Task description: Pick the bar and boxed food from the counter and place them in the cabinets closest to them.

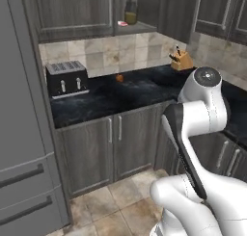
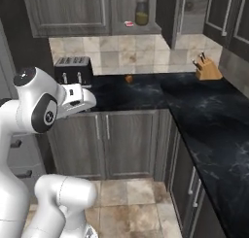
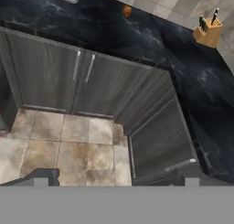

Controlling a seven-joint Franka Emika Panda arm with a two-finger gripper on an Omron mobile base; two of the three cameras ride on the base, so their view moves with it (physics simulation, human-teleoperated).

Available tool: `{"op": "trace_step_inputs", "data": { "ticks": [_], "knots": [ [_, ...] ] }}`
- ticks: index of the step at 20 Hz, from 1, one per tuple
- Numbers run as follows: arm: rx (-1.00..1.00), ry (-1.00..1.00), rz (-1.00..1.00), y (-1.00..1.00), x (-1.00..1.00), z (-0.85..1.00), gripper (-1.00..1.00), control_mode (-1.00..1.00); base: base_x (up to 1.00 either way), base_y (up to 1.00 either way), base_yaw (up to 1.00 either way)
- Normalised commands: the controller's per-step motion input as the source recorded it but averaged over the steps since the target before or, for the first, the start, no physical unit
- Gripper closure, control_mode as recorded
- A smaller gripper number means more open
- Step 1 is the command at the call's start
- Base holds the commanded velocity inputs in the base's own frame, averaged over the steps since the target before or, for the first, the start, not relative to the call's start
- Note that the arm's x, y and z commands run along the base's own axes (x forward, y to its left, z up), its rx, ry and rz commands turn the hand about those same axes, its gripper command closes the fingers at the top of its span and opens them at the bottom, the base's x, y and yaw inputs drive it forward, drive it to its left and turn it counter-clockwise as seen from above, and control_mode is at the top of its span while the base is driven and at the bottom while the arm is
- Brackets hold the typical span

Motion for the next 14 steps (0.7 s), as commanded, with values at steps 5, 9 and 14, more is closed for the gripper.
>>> {"op": "trace_step_inputs", "data": {
  "ticks": [5, 9, 14],
  "knots": [
    [0.00, 0.00, 0.00, 0.00, 0.00, 0.00, -1.00, 1.00, -0.05, 0.00, -0.38],
    [0.00, 0.00, 0.00, 0.00, 0.00, 0.00, -1.00, 1.00, 0.00, 0.00, -0.40],
    [0.00, 0.00, 0.00, 0.00, 0.00, 0.00, -1.00, 1.00, 0.00, 0.00, -0.41]
  ]
}}
